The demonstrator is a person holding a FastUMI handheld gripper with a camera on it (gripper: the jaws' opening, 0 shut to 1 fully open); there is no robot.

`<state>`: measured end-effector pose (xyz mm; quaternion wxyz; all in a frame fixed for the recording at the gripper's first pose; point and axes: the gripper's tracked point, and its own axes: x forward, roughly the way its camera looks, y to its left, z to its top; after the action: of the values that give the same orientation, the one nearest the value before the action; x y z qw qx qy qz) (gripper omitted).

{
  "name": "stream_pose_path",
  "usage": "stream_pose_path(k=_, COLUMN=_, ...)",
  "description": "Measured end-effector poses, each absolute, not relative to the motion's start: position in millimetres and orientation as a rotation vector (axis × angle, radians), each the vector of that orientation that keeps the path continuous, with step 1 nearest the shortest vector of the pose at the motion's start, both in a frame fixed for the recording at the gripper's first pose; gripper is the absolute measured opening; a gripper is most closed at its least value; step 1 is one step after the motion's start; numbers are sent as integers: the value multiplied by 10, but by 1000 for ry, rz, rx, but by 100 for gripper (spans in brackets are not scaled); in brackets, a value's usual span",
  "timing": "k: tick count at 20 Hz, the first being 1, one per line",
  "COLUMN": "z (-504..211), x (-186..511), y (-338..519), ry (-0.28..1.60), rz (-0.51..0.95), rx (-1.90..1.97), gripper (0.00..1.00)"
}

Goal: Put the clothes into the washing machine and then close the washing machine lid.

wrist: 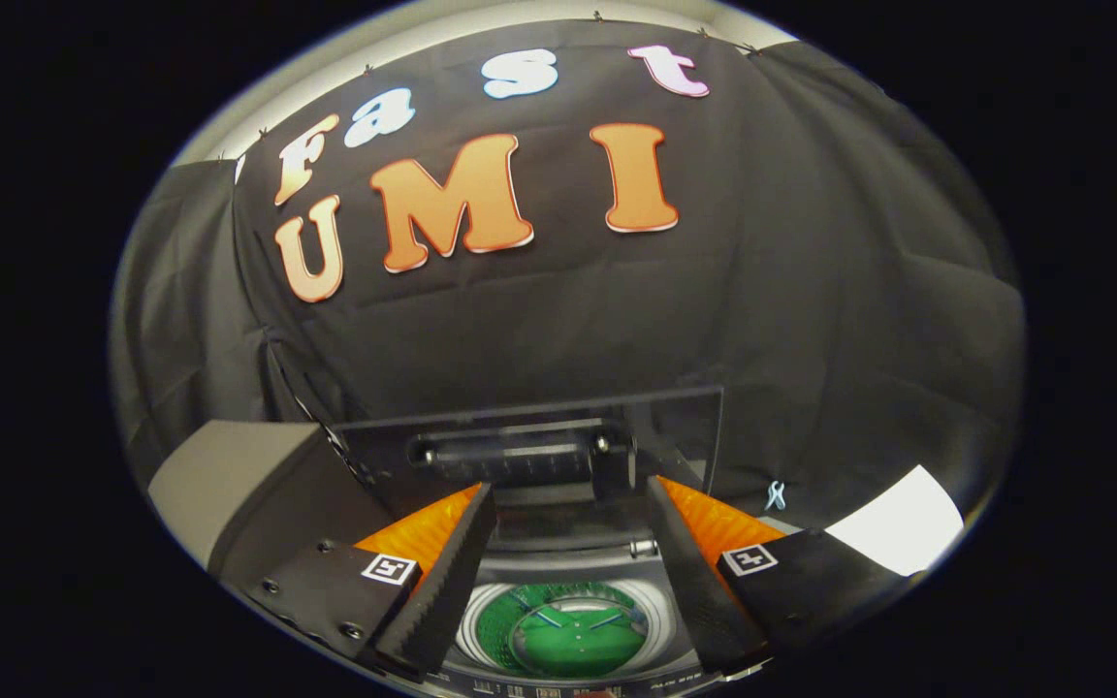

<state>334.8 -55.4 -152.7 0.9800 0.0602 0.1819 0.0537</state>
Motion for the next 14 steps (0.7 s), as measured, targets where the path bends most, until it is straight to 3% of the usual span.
stream_pose_path(k=7, z=-1221, x=4169, y=-381, ry=361, rz=125, rx=124, gripper=99)
stream_pose_path(k=14, z=-1566, x=4907, y=-309, ry=432, rz=91, rx=15, gripper=99)
